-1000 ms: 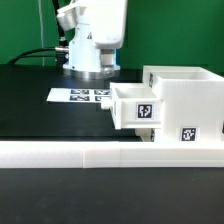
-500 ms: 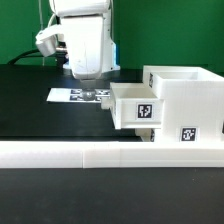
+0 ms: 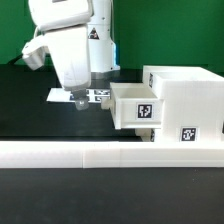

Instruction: Assemble drawer

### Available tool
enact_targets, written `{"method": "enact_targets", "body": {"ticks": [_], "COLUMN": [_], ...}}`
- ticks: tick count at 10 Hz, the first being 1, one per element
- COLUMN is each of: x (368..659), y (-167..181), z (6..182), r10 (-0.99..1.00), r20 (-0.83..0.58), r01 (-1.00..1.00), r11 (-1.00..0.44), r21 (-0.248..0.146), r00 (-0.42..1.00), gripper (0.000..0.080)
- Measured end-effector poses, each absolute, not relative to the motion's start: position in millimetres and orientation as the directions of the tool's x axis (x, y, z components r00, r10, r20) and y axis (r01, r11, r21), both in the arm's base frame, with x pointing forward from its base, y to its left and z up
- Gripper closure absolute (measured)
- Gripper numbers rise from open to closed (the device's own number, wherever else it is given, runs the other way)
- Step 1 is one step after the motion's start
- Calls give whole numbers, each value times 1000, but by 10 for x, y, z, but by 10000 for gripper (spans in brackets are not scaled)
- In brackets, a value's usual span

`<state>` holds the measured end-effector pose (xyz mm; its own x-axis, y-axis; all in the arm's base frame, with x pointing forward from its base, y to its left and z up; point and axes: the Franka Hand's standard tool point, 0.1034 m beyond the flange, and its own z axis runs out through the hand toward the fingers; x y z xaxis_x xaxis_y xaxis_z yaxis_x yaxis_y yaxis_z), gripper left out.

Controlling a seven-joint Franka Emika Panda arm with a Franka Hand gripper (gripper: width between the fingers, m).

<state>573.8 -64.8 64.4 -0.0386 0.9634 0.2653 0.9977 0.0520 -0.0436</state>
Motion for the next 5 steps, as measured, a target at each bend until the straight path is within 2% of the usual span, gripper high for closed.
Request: {"method": "enact_targets", "body": {"ticks": [3, 5], "x": [6004, 6036], "y": [-533, -380], "z": [586, 618], "r10": [953, 952], "r20": [298, 305], "r01": [997, 999], "r11": [69, 44], "r21": [-30, -30], "r00": [-57, -33], "gripper": [151, 151]}}
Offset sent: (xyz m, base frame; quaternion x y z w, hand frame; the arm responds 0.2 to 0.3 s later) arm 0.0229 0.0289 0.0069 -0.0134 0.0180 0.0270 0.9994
